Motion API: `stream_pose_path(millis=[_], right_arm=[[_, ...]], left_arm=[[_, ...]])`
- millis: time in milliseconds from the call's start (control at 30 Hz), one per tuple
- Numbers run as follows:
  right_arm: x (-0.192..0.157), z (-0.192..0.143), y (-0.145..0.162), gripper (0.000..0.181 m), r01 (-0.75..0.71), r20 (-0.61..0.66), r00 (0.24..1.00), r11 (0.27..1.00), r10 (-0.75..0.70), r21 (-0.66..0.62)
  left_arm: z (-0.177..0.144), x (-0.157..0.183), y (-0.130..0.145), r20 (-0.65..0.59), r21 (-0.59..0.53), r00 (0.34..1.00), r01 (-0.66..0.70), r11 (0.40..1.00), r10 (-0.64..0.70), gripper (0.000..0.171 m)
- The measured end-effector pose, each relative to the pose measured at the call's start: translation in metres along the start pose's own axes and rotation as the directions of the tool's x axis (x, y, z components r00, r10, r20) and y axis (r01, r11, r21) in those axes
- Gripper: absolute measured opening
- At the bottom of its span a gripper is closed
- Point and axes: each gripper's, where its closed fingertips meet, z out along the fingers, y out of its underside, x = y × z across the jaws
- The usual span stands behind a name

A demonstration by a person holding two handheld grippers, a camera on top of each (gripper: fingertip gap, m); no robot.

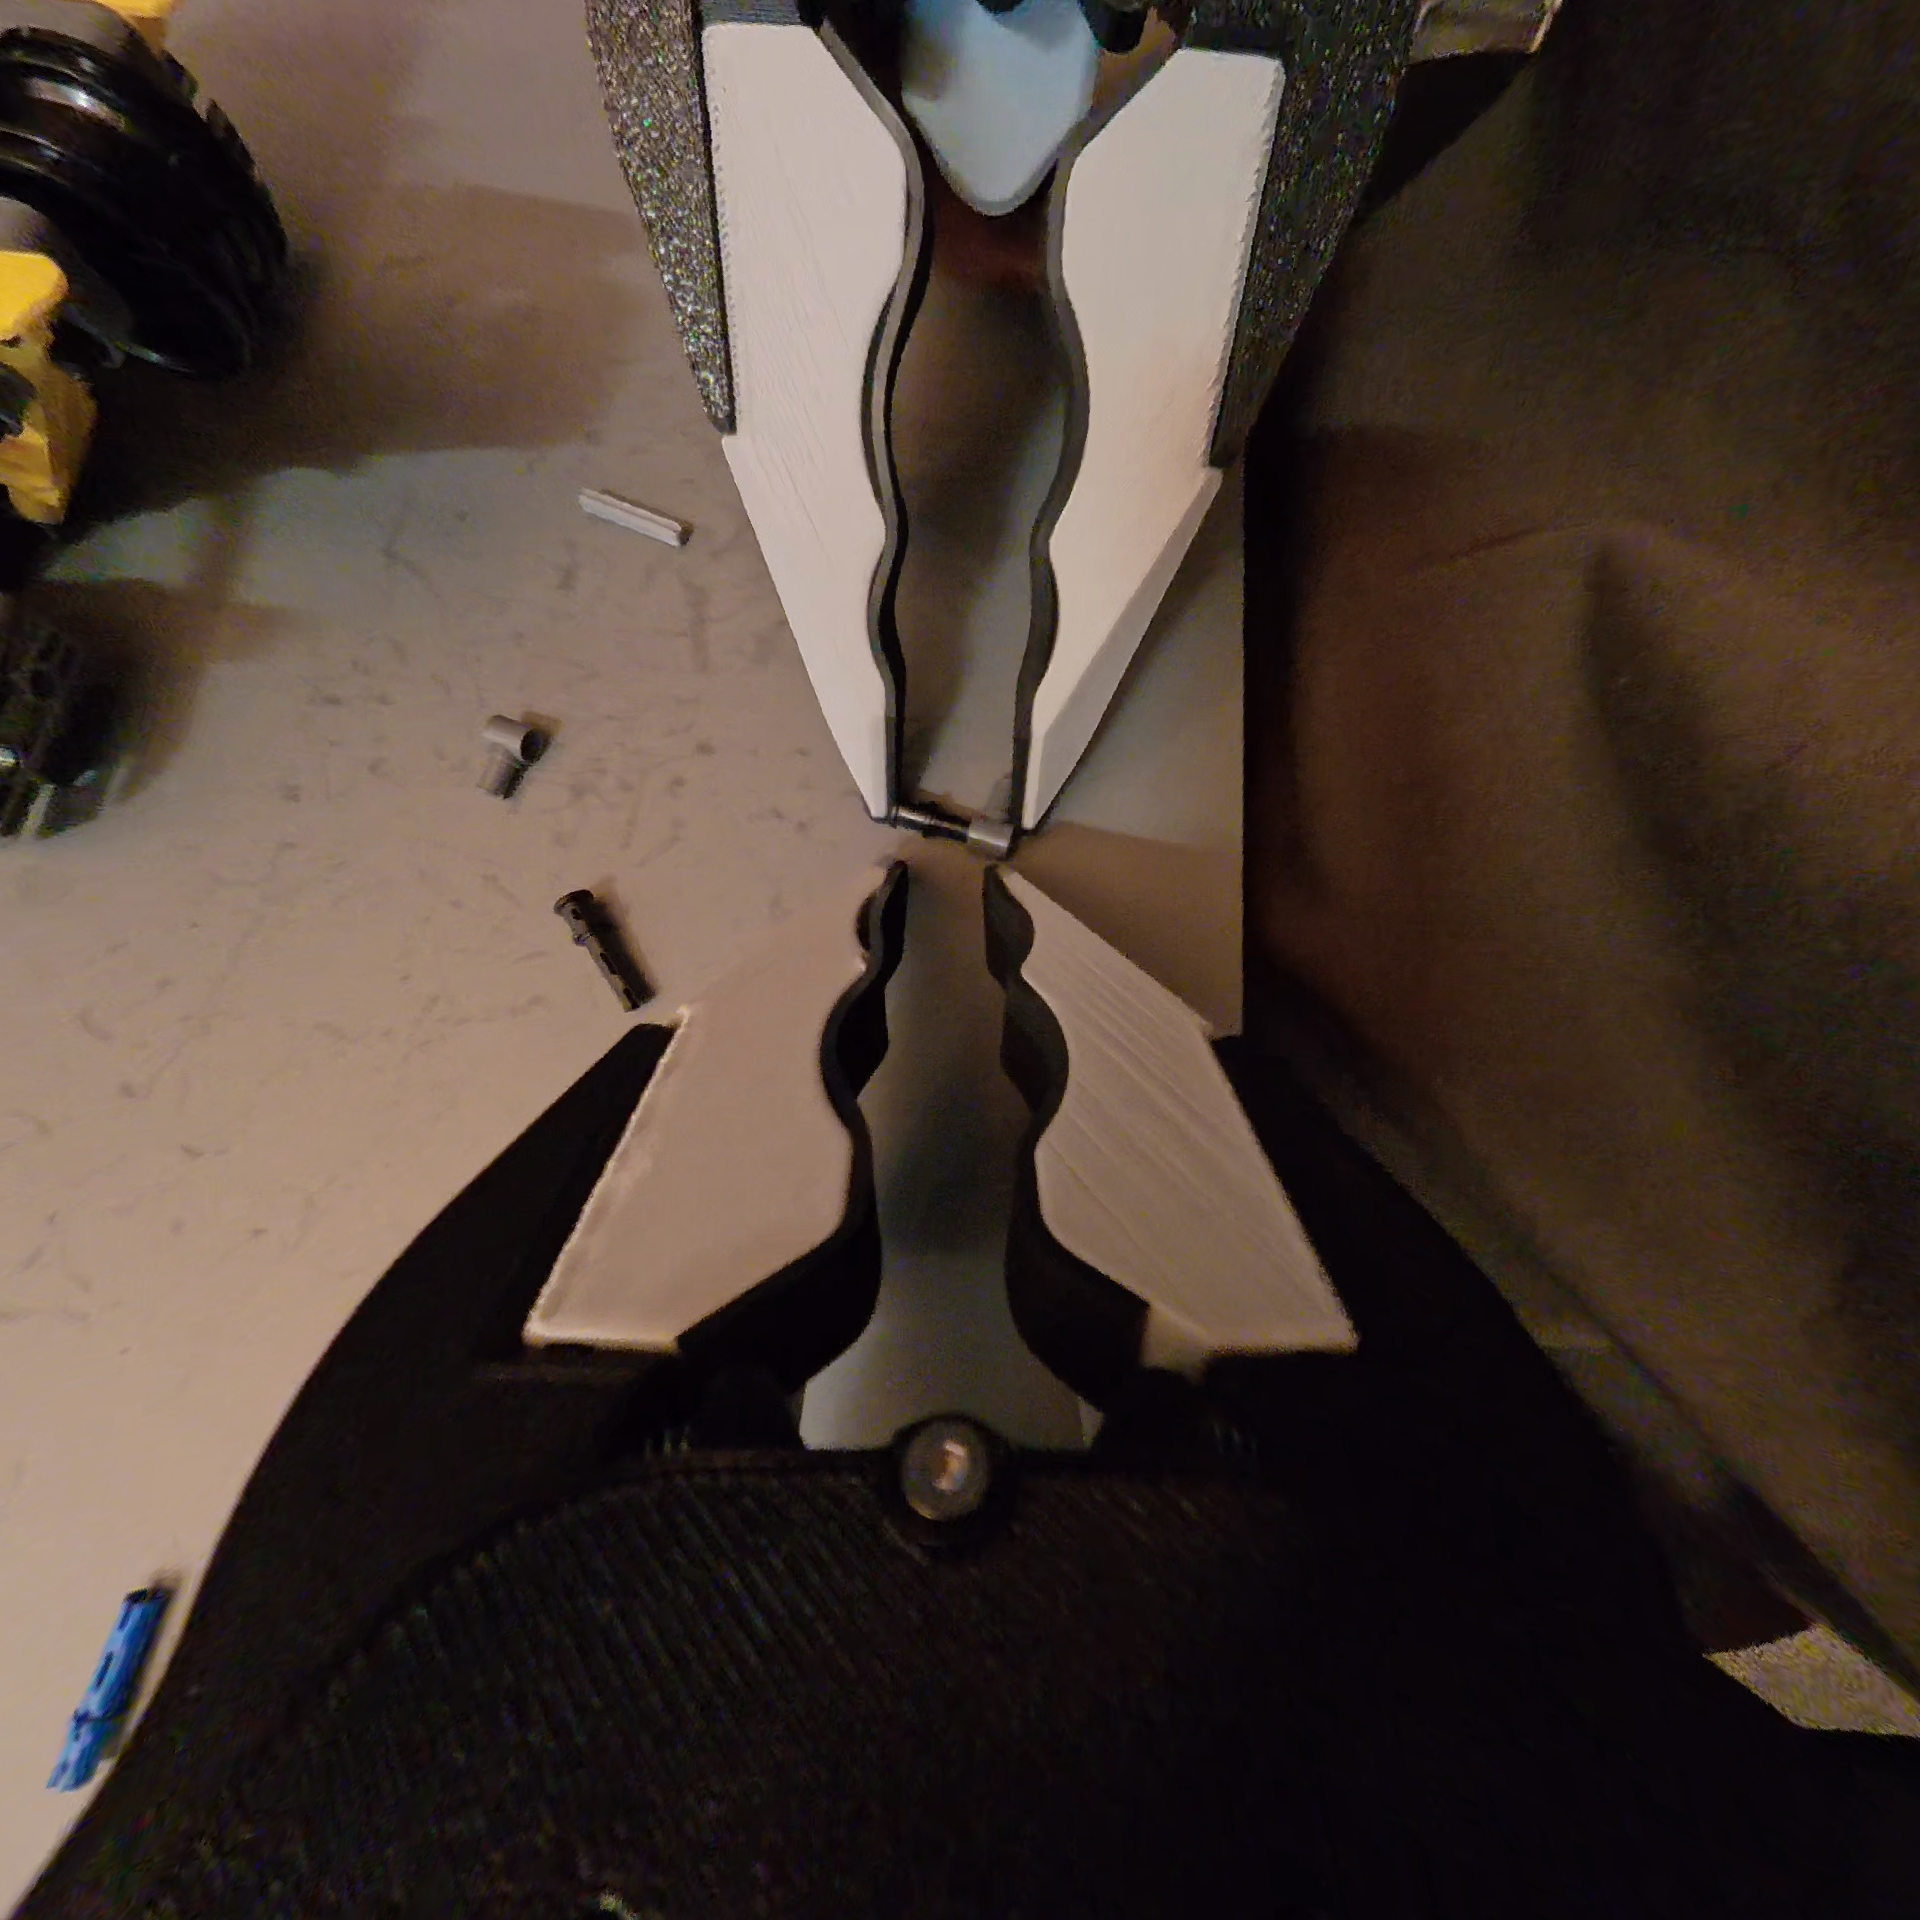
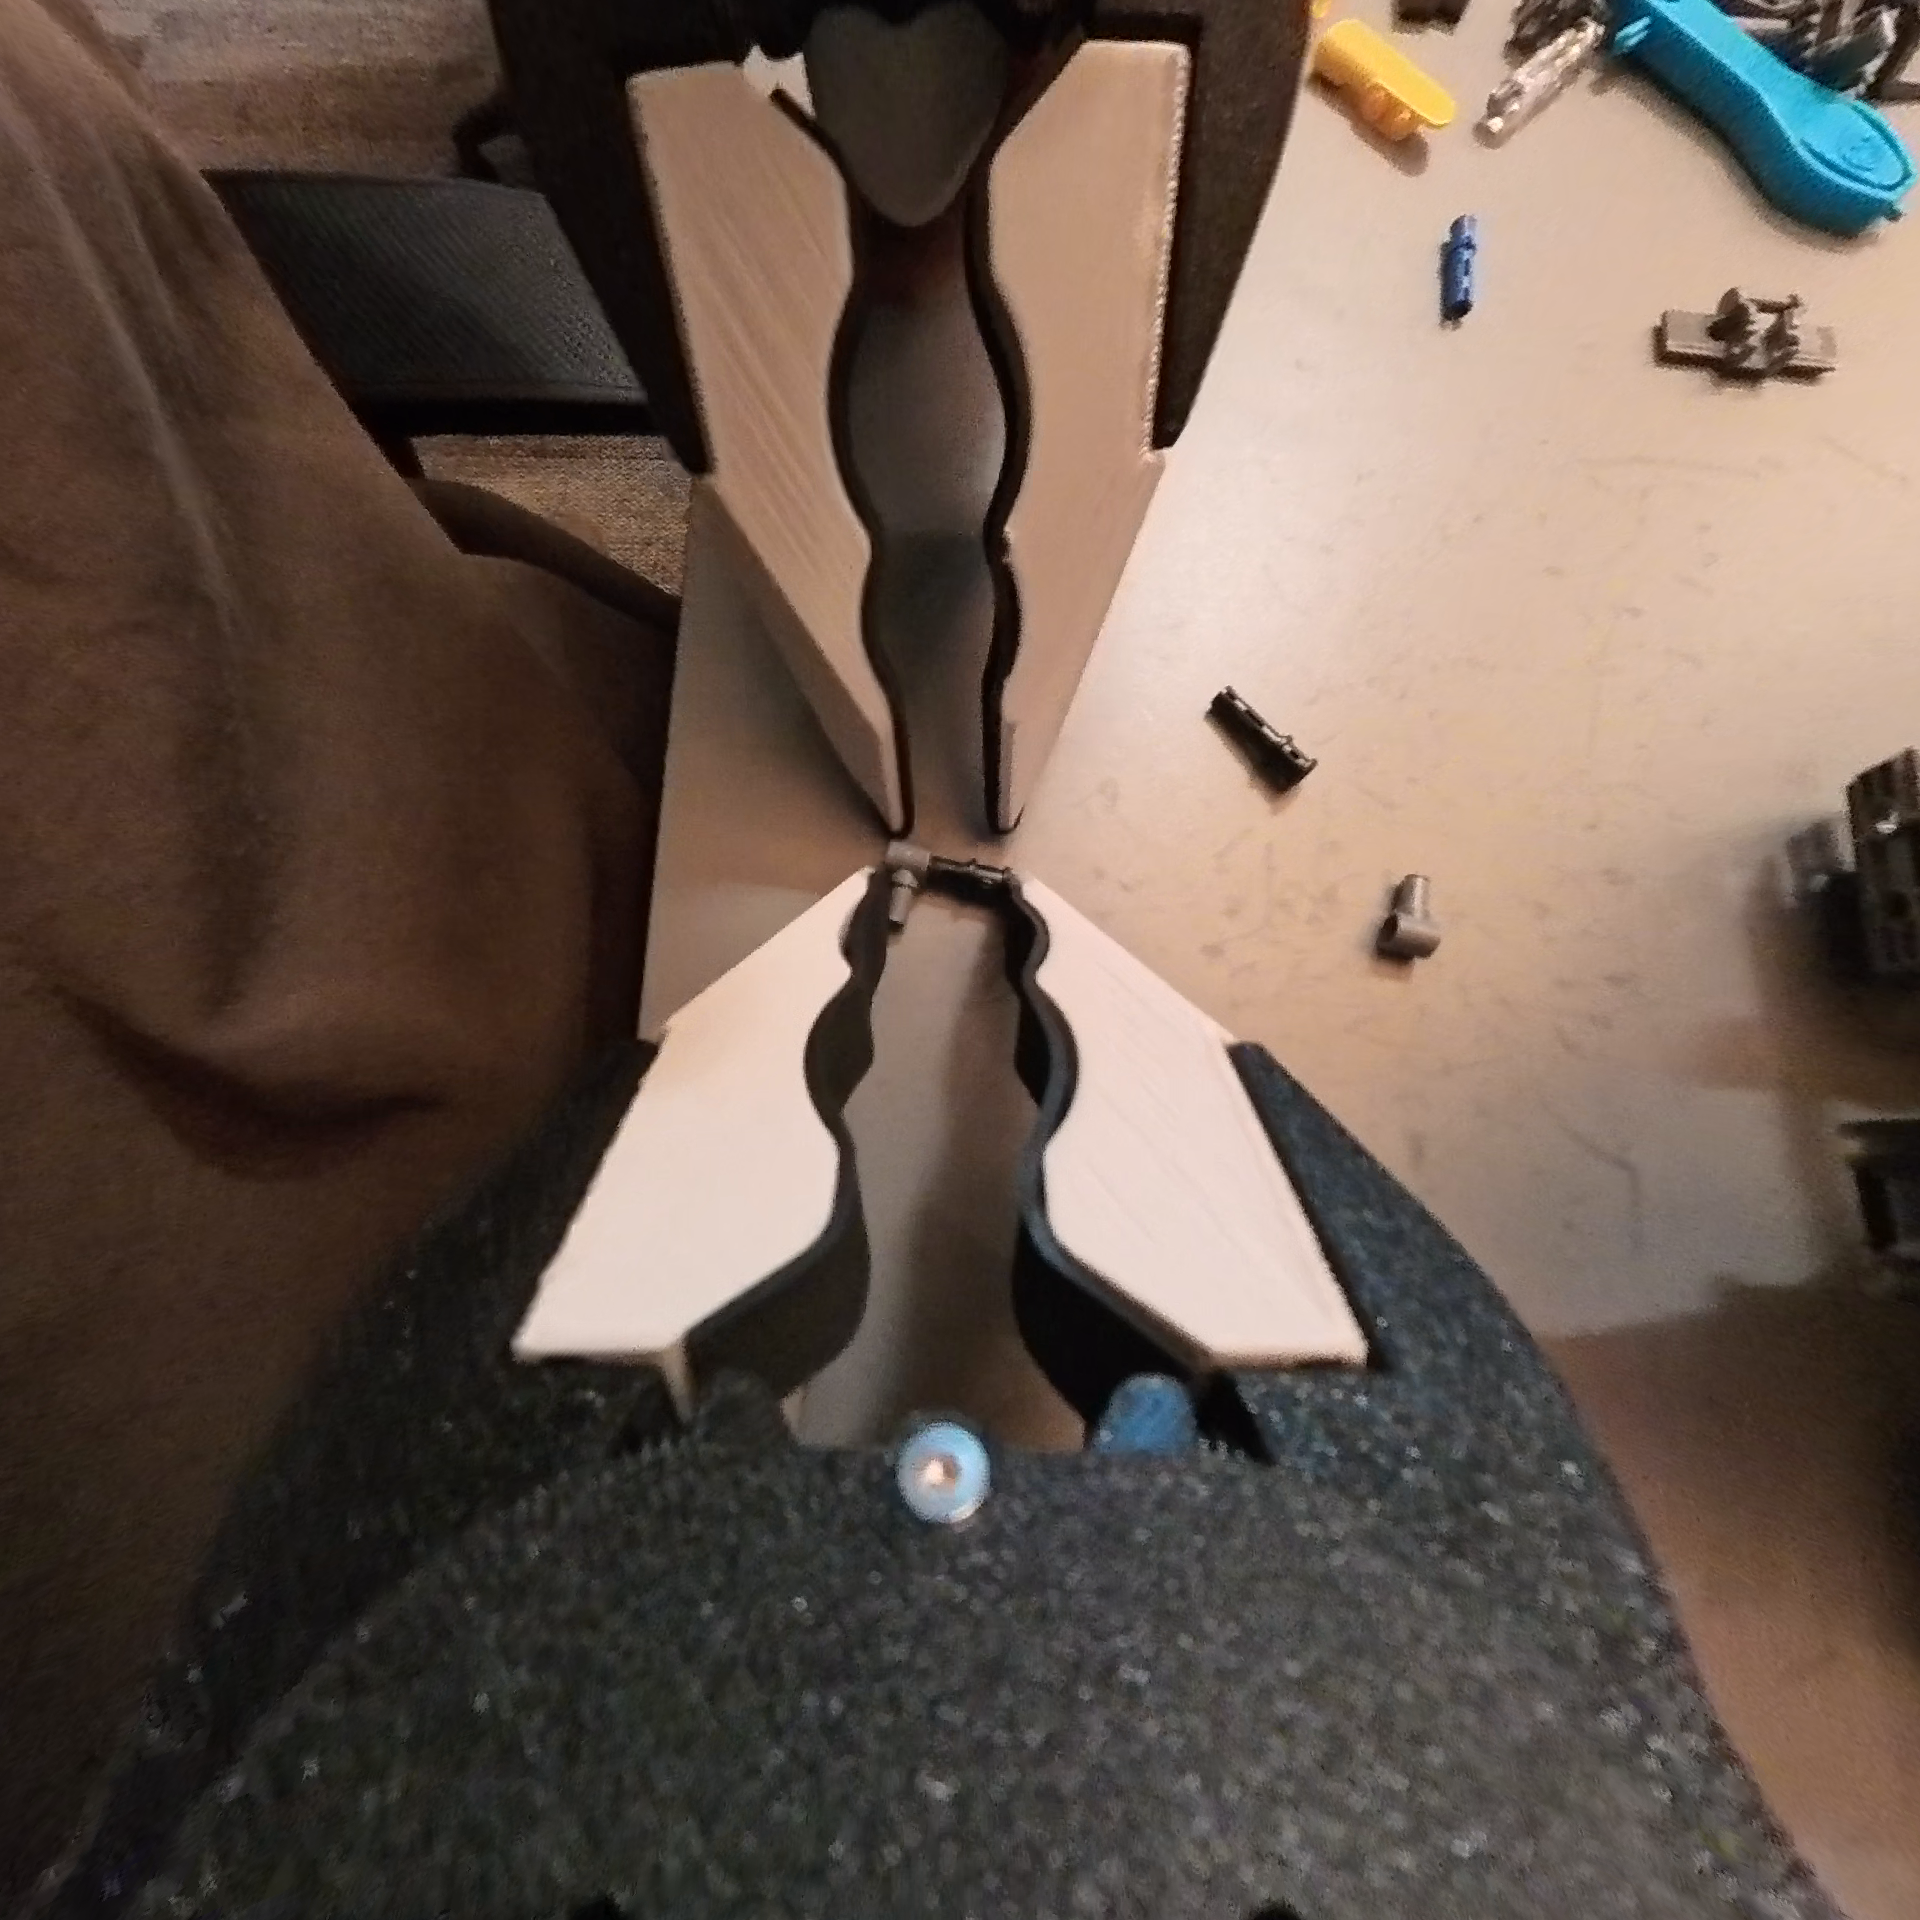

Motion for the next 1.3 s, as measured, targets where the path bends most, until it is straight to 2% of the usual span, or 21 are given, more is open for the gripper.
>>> stream_pose_path(millis=[100, 200, 367, 833, 967, 1133, 1300], right_arm=[[-0.0003, 0.0001, 0.0000, 0.021, 0.014, 0.021, 1.000, 1.000, -0.014, -0.001], [-0.0003, 0.0003, -0.0002, 0.021, 0.015, 0.037, 0.999, 1.000, -0.015, 0.000], [-0.0008, 0.0004, -0.0004, 0.021, 0.021, 0.046, 0.999, 1.000, -0.021, 0.001], [-0.0006, 0.0012, -0.0015, 0.020, 0.104, 0.089, 0.991, 0.994, -0.101, -0.028], [-0.0004, 0.0012, -0.0018, 0.019, 0.094, 0.111, 0.990, 0.995, -0.089, -0.034], [0.0022, 0.0010, -0.0023, 0.013, 0.000, 0.160, 0.987, 1.000, 0.001, -0.009], [0.0020, 0.0010, -0.0015, 0.013, 0.051, 0.119, 0.992, 0.998, -0.047, -0.030]], left_arm=[[-0.0001, 0.0001, 0.0003, -0.027, -0.001, 1.000, 0.005, 1.000, -0.005, 0.012], [0.0014, 0.0020, 0.0002, -0.047, -0.007, 0.999, 0.005, 1.000, -0.005, 0.021], [0.0030, -0.0004, -0.0017, -0.046, -0.005, 0.999, 0.021, 1.000, -0.022, 0.025], [0.0032, 0.0002, -0.0043, -0.125, -0.003, 0.991, 0.040, 0.999, -0.040, 0.016], [0.0031, 0.0001, -0.0044, -0.125, -0.002, 0.992, 0.035, 0.999, -0.035, 0.016], [0.0025, 0.0015, -0.0044, -0.154, -0.003, 0.987, 0.049, 0.999, -0.049, 0.015], [0.0027, 0.0012, -0.0037, -0.155, -0.006, 0.987, 0.039, 0.999, -0.039, 0.015]])
